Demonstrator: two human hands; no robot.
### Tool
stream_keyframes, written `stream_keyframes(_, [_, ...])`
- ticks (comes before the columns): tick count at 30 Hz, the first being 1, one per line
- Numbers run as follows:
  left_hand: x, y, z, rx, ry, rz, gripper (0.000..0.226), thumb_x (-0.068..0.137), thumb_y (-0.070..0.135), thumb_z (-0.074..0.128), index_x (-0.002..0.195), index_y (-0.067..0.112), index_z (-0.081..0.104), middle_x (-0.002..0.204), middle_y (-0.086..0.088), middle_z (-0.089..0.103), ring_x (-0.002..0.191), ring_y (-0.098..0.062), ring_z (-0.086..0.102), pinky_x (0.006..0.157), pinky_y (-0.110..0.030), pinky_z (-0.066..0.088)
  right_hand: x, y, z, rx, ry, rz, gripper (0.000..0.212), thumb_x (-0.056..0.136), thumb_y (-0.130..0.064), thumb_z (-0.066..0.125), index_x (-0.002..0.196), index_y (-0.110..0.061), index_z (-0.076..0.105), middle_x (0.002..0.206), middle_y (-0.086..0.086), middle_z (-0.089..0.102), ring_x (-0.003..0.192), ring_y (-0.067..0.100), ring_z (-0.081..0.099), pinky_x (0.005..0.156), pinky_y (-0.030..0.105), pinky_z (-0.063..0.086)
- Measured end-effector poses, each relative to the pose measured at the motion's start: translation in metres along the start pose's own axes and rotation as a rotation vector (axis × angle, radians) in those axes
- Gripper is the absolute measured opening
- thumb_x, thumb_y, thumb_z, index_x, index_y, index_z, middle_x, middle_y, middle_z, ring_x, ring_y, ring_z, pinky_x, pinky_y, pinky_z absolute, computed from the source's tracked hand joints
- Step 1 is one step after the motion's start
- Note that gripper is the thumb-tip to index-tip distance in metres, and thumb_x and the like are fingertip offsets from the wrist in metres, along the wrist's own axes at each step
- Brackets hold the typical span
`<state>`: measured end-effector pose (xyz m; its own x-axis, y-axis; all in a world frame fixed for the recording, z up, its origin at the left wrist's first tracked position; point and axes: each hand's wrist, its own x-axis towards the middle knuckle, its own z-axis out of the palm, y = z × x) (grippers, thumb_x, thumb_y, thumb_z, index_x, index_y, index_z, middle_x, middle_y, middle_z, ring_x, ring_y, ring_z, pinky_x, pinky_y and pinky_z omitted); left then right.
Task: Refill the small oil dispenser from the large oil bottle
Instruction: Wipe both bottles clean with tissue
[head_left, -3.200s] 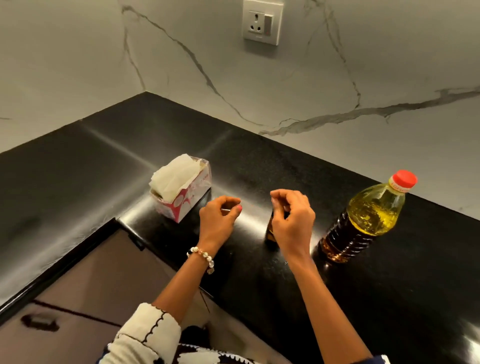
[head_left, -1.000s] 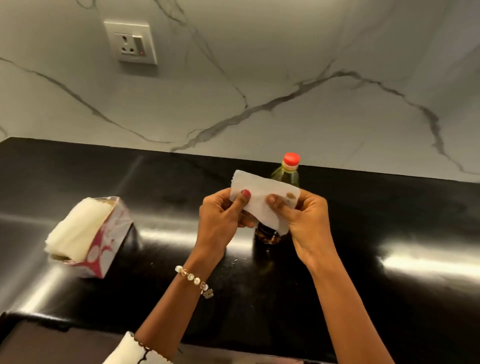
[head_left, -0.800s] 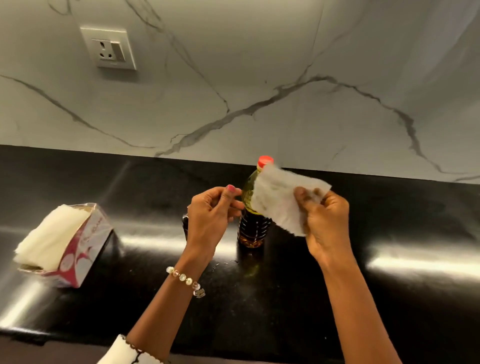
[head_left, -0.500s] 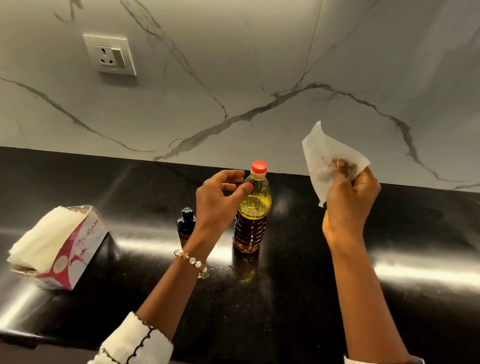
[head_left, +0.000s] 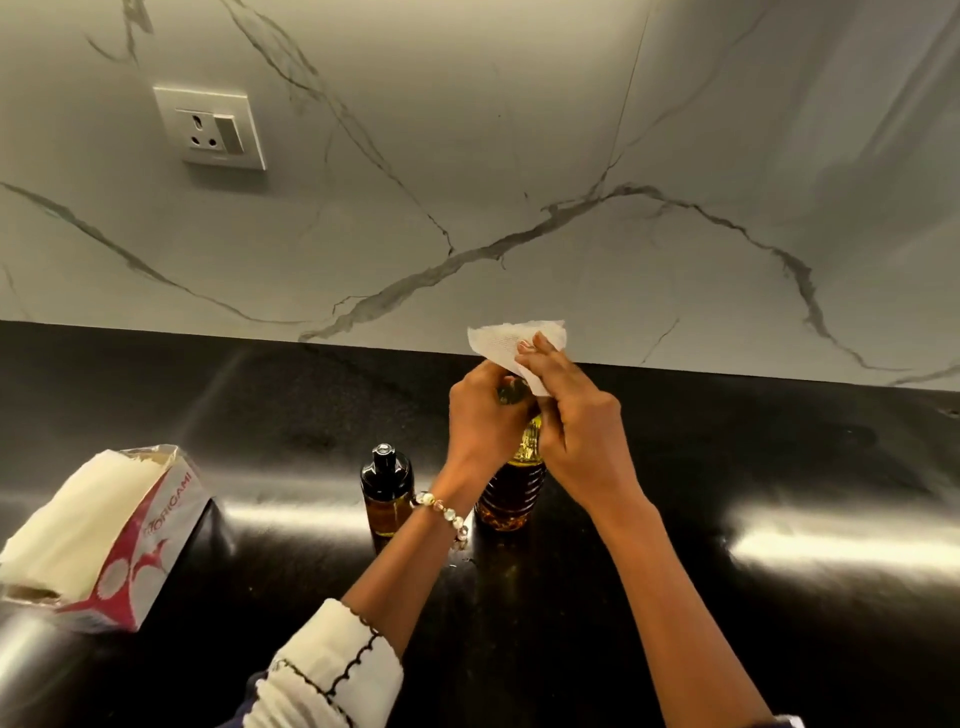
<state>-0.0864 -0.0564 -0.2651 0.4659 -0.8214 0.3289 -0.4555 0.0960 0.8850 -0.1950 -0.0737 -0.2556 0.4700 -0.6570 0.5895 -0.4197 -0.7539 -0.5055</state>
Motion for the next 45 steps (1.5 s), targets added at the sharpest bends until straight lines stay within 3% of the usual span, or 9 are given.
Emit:
stream_keyframes(10, [0.005,-0.015,-0.002,-0.083,-0.027,0.038,0.032,0.079,0.02,0.077,0.111,0.017,0.07,0.1,0.003,0.072,0.089,-0.008,0.066,0.082,-0.032,0.057,0.002,0.003,0.02,0.014,0.243,0.094,0.041,0.09,0.001,0.055,0.13,-0.001,0.055,0.132,0.016,0.058,0.124,0.03,0.054,0.099,0.035,0.05])
stream_keyframes(14, [0.006,-0.018,-0.005,-0.1,-0.042,0.005,0.028,0.079,0.015,0.076,0.106,0.014,0.07,0.096,0.001,0.071,0.086,-0.009,0.067,0.08,-0.029,0.058,-0.006,-0.009,0.032,-0.106,0.245,0.033,0.046,0.09,-0.015,0.039,0.13,0.0,0.055,0.137,0.016,0.053,0.134,0.023,0.039,0.108,0.039,0.036])
stream_keyframes(18, [0.007,-0.018,-0.008,-0.152,-0.076,-0.008,0.026,0.08,0.013,0.076,0.105,0.011,0.07,0.095,0.0,0.072,0.081,-0.001,0.064,0.074,-0.013,0.053,0.005,-0.006,0.024,-0.018,0.205,0.044,0.04,0.088,0.003,0.052,0.128,-0.002,0.057,0.133,0.015,0.058,0.127,0.025,0.051,0.103,0.034,0.046])
stream_keyframes(21, [0.009,-0.019,-0.007,-0.183,-0.097,0.004,0.034,0.078,0.021,0.078,0.111,0.015,0.071,0.096,0.003,0.072,0.085,-0.006,0.065,0.077,-0.022,0.056,0.01,-0.003,0.012,0.139,0.249,0.211,0.03,0.094,-0.004,0.054,0.122,-0.008,0.062,0.12,0.007,0.066,0.111,0.012,0.061,0.09,0.019,0.052])
stream_keyframes(26, [0.01,-0.023,-0.009,-0.184,-0.129,-0.013,0.044,0.073,0.03,0.081,0.115,0.019,0.069,0.098,0.005,0.07,0.089,-0.004,0.063,0.079,-0.019,0.053,0.01,0.006,0.003,0.592,0.587,0.695,0.024,0.098,-0.013,0.051,0.085,-0.024,0.068,0.09,-0.003,0.068,0.097,0.017,0.066,0.08,0.029,0.056])
stream_keyframes(30, [0.01,-0.022,-0.011,-0.178,-0.142,0.012,0.042,0.077,0.029,0.078,0.116,0.018,0.069,0.096,0.005,0.069,0.083,0.001,0.061,0.072,-0.006,0.046,-0.006,-0.001,0.013,0.579,0.492,0.713,0.019,0.099,-0.026,0.049,0.104,-0.023,0.067,0.099,-0.004,0.067,0.099,0.012,0.065,0.08,0.027,0.055])
stream_keyframes(34, [0.012,-0.026,-0.011,-0.185,-0.14,0.036,0.037,0.08,0.027,0.075,0.115,0.016,0.069,0.096,0.004,0.07,0.084,-0.003,0.063,0.07,0.0,0.041,-0.029,-0.015,0.039,0.563,0.262,0.554,0.065,0.087,-0.067,0.041,0.125,-0.019,0.061,0.113,-0.002,0.069,0.11,0.01,0.062,0.098,0.034,0.05])
stream_keyframes(38, [0.015,-0.032,-0.01,-0.183,-0.167,0.006,0.039,0.081,0.031,0.074,0.117,0.02,0.069,0.1,0.005,0.07,0.095,-0.01,0.065,0.082,-0.02,0.052,-0.03,-0.013,0.043,0.783,0.349,0.544,0.085,0.071,-0.088,0.033,0.123,-0.027,0.06,0.111,-0.011,0.07,0.112,0.004,0.061,0.096,0.022,0.047])
stream_keyframes(45, [0.015,-0.029,-0.011,-0.222,-0.17,0.024,0.04,0.078,0.031,0.076,0.116,0.019,0.068,0.098,0.006,0.071,0.091,-0.005,0.067,0.081,-0.024,0.056,-0.021,-0.001,0.051,0.569,0.382,0.691,0.039,0.095,-0.042,0.046,0.122,-0.02,0.062,0.106,-0.008,0.069,0.104,0.006,0.064,0.095,0.042,0.053])
